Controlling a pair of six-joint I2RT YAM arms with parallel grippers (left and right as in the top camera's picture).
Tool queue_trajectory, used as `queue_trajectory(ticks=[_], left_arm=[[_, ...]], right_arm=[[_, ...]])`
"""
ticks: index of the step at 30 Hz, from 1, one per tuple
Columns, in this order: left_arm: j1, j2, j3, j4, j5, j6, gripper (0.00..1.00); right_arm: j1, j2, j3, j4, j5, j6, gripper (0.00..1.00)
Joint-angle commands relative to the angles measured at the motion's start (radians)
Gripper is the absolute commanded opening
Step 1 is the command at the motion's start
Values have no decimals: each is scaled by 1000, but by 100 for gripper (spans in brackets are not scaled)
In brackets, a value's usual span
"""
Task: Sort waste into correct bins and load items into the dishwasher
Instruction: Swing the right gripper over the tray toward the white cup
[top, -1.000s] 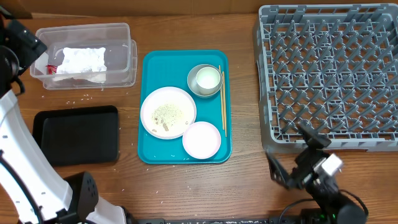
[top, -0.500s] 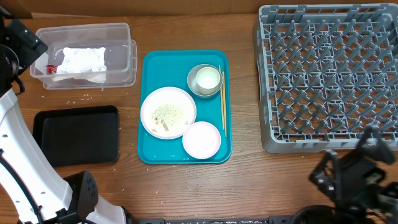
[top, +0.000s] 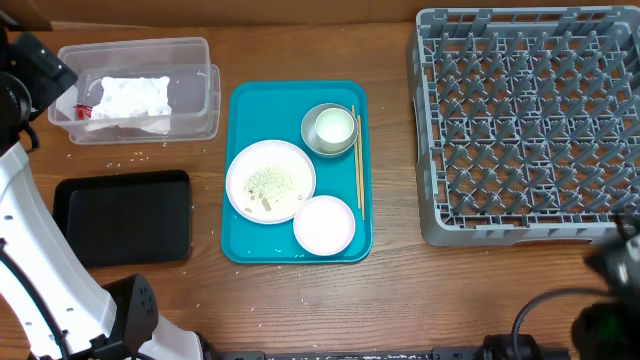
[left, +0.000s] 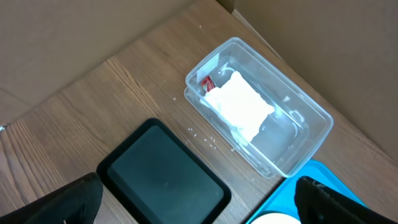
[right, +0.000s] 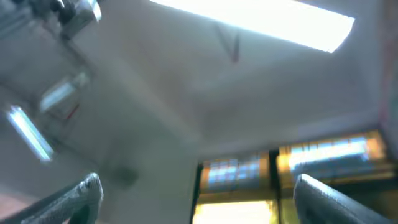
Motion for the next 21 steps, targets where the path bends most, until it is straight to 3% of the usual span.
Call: queue_trajectory(ticks=[1, 7, 11, 14, 21], left_arm=[[6, -2, 4, 0, -13, 10, 100], [6, -2, 4, 0, -13, 10, 100], [6, -2, 4, 0, -13, 10, 100], [6, -2, 4, 0, -13, 10, 100], [6, -2, 4, 0, -13, 10, 100]], right_arm=[[-2, 216, 237, -269, -256, 12, 100], [31, 563, 737, -945, -403, -13, 100], [124, 811, 1044, -1358, -320, -210, 100], [223, 962, 1139, -1618, -281, -268, 100], [391, 1239, 1139, -1981, -218, -320, 100]])
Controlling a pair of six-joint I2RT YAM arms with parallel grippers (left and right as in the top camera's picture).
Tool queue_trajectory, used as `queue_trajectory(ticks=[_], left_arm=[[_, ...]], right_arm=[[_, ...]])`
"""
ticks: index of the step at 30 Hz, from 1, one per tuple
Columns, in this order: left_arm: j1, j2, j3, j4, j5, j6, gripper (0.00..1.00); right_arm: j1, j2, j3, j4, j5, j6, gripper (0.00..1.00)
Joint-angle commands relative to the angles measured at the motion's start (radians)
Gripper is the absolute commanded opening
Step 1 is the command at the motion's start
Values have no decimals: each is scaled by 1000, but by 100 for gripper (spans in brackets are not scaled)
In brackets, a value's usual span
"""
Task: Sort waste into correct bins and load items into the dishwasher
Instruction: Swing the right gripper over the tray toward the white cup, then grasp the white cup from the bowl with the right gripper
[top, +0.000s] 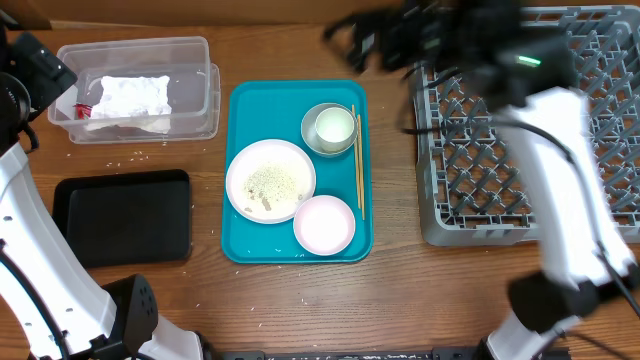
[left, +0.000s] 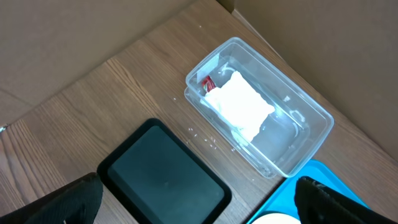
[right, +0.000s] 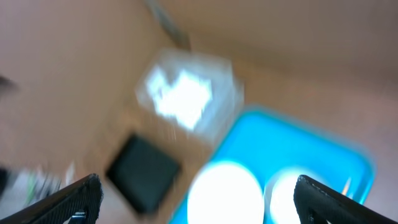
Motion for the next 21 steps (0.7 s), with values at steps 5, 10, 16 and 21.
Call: queue_trajectory(ticks=[5, 10, 16, 21], left_arm=[[6, -2, 4, 0, -13, 8, 100], [6, -2, 4, 0, -13, 8, 100], [6, -2, 4, 0, -13, 8, 100], [6, -2, 4, 0, -13, 8, 100]], right_arm=[[97, 248, 7, -172, -136, -48, 100], [103, 290, 6, -123, -228, -48, 100], [124, 293, 5, -142, 177, -19, 100], [167, 302, -23, -161, 449, 51, 100]])
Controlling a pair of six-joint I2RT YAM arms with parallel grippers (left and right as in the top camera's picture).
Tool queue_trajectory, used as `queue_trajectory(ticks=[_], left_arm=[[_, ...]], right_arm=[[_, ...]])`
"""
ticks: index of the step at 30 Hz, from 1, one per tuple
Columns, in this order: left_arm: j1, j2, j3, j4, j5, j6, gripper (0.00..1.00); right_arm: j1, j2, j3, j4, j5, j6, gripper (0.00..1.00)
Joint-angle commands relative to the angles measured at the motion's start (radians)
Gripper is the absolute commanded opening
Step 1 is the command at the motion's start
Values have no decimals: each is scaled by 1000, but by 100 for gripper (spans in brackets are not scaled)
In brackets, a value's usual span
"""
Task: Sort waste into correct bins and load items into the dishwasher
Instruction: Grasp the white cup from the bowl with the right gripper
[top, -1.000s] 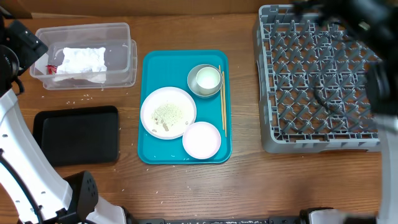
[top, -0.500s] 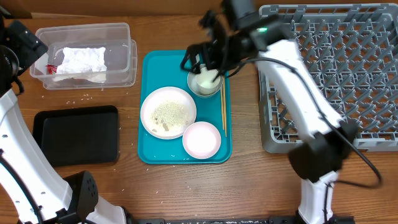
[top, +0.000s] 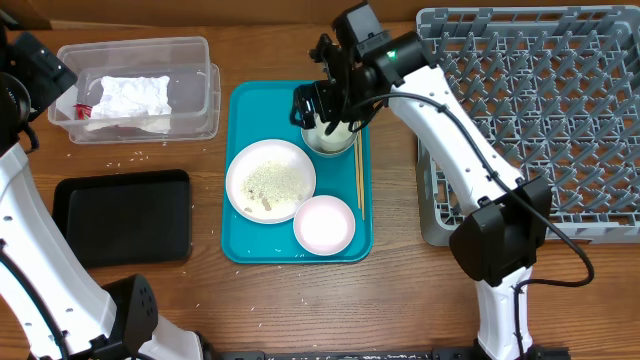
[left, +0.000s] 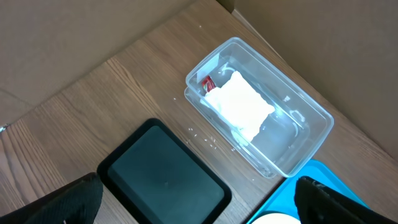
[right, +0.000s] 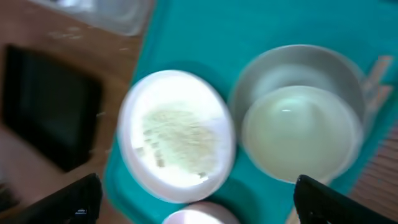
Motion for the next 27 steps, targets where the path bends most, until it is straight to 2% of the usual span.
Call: queue_trajectory(ticks=[1, 2, 5, 7, 11, 20, 21, 24, 25, 27], left_arm=[[6, -2, 4, 0, -14, 8, 100], [6, -2, 4, 0, -14, 8, 100], [6, -2, 4, 0, -14, 8, 100], [6, -2, 4, 0, -14, 8, 100], [6, -2, 4, 0, -14, 8, 100], [6, -2, 4, 0, -14, 8, 100], [6, -2, 4, 0, -14, 8, 100], [6, -2, 4, 0, -14, 8, 100], [6, -2, 4, 0, -14, 8, 100], [6, -2, 4, 0, -14, 8, 100]], right_arm=[[47, -13, -12, 9, 269, 53, 100], [60, -13, -14, 17, 294, 52, 100], [97, -9, -14, 48, 357, 53, 83], [124, -2, -14, 68, 406, 53, 77], [161, 37, -14, 73, 531, 99, 77], [162, 129, -14, 69, 540, 109, 76], [162, 132, -14, 68, 539, 109, 66], [162, 133, -14, 65, 520, 109, 47], [162, 133, -14, 65, 517, 109, 43], [162, 134, -14, 64, 518, 109, 41]])
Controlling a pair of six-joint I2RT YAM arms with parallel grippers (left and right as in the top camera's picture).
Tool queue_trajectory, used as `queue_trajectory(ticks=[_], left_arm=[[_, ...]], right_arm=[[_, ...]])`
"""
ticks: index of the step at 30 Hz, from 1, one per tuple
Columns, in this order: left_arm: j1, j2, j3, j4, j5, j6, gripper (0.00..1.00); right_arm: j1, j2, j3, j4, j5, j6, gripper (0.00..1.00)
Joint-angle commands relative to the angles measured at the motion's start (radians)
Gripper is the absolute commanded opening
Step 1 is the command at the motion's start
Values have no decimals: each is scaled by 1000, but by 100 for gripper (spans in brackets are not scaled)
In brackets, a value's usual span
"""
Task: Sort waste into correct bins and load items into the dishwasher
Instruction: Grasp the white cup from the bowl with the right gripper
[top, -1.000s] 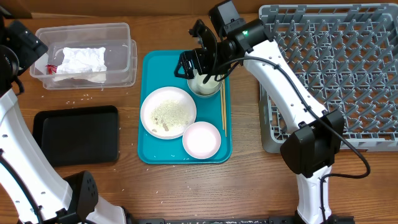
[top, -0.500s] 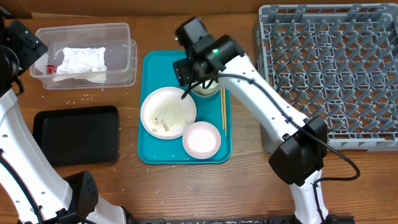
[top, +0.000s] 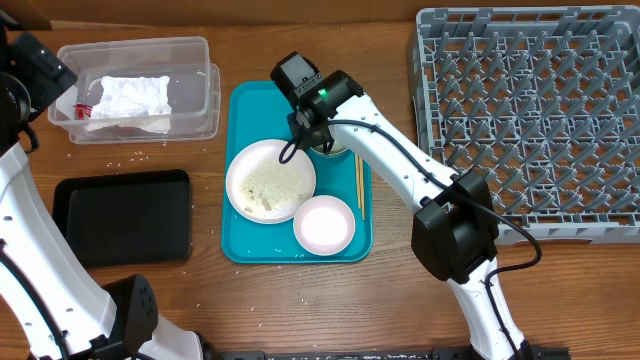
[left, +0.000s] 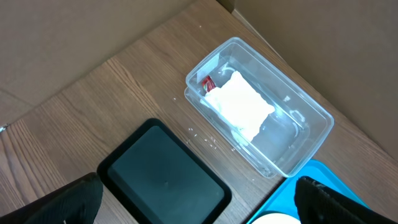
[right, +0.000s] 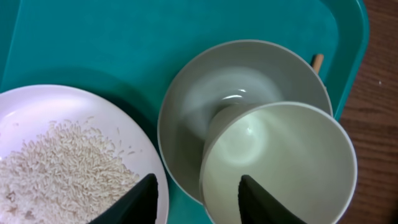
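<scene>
On the teal tray (right: 124, 37) stands a grey bowl (right: 242, 81) with a pale green cup (right: 280, 162) inside it. My right gripper (right: 198, 200) is open just above them, its fingers either side of the cup's left rim and the bowl's wall. A white plate of rice (top: 270, 180) lies left of the bowl, and a small white bowl (top: 324, 225) sits in front of it. Chopsticks (top: 359, 170) lie along the tray's right side. My left gripper (left: 199, 205) hangs open high above the table's left end, holding nothing.
The grey dish rack (top: 530, 120) fills the right of the table. A clear plastic bin (top: 195, 100) holding crumpled white paper and a red scrap stands at the back left. A black tray (top: 125, 215) lies in front of it. Rice grains are scattered near the bin.
My right gripper has come down closer to the bowl and cup, which now fill its view. The left arm and all the objects are where they were.
My right arm was first at the table's front right corner, its camera facing the ceiling. Then it was over the rack's left part, facing the tray. Then it was above the bowl and cup, and now it is open close over them. The left arm never moved.
</scene>
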Motion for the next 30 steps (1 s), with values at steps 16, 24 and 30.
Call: queue_trajectory(ticks=[16, 24, 30], left_arm=[[6, -2, 4, 0, -13, 8, 100], [6, -2, 4, 0, -13, 8, 100], [6, -2, 4, 0, -13, 8, 100]], right_arm=[[-3, -8, -60, 19, 5, -3, 28], [-3, -11, 16, -42, 8, -3, 4], [-24, -44, 198, -135, 10, -2, 4]])
